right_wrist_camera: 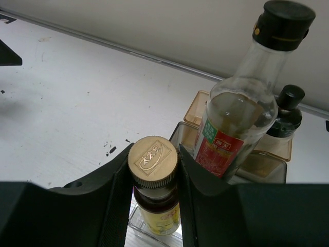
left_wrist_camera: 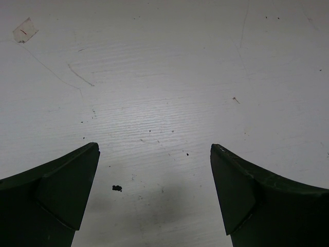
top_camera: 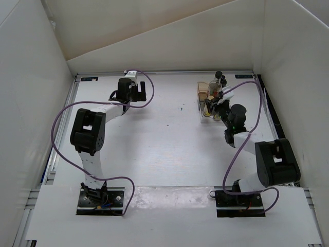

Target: Organize the condiment bottles

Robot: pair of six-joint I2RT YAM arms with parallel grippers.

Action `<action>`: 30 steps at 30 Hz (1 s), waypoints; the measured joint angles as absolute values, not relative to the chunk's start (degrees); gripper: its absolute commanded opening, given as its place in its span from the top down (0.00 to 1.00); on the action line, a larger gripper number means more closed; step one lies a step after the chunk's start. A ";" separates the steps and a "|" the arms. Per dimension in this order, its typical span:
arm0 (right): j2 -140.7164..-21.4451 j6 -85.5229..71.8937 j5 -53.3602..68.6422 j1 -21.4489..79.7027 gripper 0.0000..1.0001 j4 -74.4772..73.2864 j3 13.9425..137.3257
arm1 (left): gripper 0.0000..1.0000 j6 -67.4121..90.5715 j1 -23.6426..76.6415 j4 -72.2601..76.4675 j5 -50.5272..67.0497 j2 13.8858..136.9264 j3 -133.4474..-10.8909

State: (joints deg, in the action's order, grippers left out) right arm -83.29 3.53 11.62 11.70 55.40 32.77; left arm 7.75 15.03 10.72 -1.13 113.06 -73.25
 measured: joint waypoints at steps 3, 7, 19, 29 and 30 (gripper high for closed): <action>-84.88 2.81 11.03 12.01 1.00 56.64 32.77 | 0.00 7.60 15.03 10.55 -1.28 113.21 -73.25; -86.74 2.00 10.52 12.40 1.00 57.93 32.77 | 0.00 7.49 15.07 10.57 -1.48 113.21 -73.38; -91.15 1.48 9.91 12.38 1.00 59.99 32.91 | 0.00 7.09 15.05 10.28 -1.52 115.77 -74.83; -93.49 1.43 9.50 12.10 1.00 60.25 34.02 | 0.00 6.87 14.90 9.28 -1.52 117.32 -76.79; -93.56 1.43 9.39 12.10 1.00 60.23 34.02 | 0.00 6.87 14.90 9.26 -1.50 117.49 -77.03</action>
